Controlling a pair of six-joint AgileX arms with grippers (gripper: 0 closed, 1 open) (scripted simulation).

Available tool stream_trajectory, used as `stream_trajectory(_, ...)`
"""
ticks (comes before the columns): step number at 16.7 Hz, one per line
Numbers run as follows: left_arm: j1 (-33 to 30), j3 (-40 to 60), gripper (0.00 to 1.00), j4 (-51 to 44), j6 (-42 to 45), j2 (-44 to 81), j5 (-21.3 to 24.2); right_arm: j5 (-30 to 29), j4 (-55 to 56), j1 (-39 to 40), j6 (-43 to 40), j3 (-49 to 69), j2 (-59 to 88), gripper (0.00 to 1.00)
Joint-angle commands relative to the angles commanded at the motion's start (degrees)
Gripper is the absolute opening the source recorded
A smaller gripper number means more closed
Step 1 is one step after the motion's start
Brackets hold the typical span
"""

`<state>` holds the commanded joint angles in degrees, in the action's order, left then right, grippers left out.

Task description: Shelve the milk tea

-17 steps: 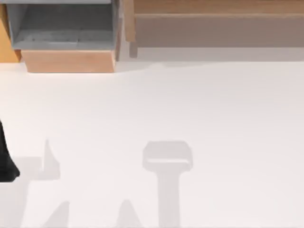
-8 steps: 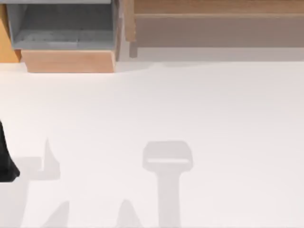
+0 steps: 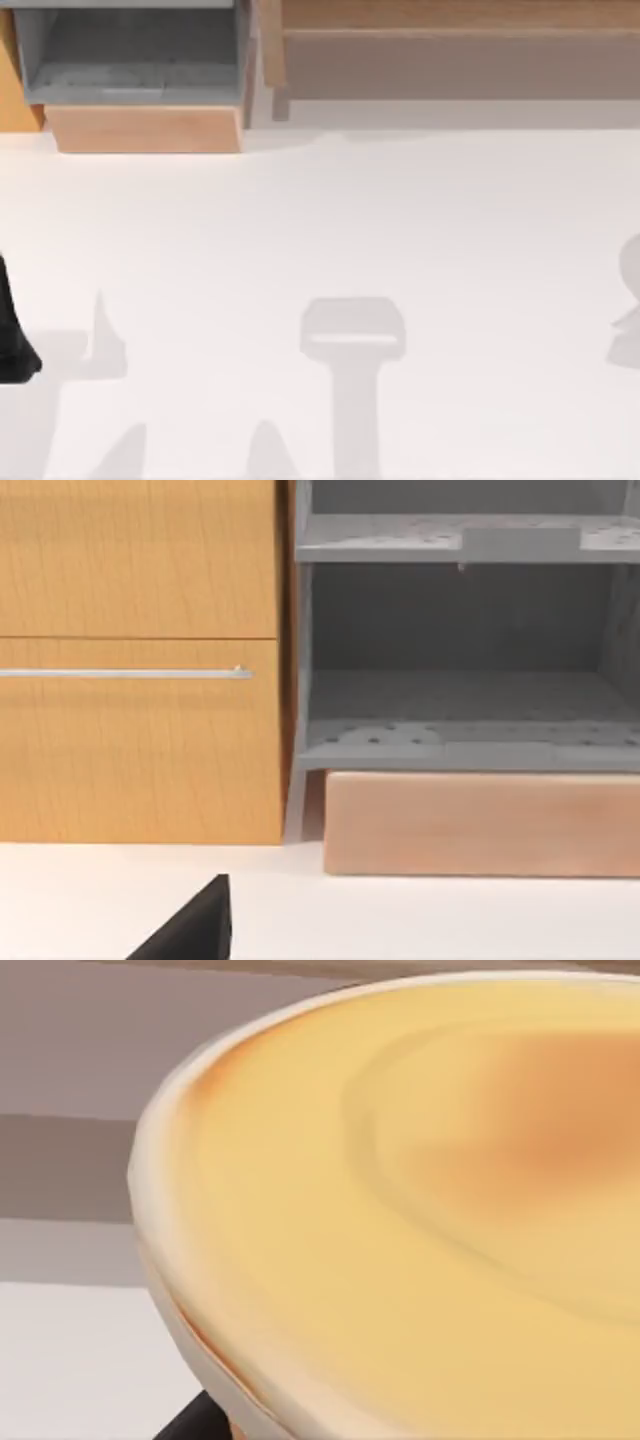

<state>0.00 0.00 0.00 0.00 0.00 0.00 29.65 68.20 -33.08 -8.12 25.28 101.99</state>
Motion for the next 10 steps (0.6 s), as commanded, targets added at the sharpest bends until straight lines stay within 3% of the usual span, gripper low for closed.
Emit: stream_trajectory(10,0.0,0.0,1.00,0.0,0.0,0.0,0.0,-25.0,-18.5,22.0,1.0,19.3,-6.2,0.00)
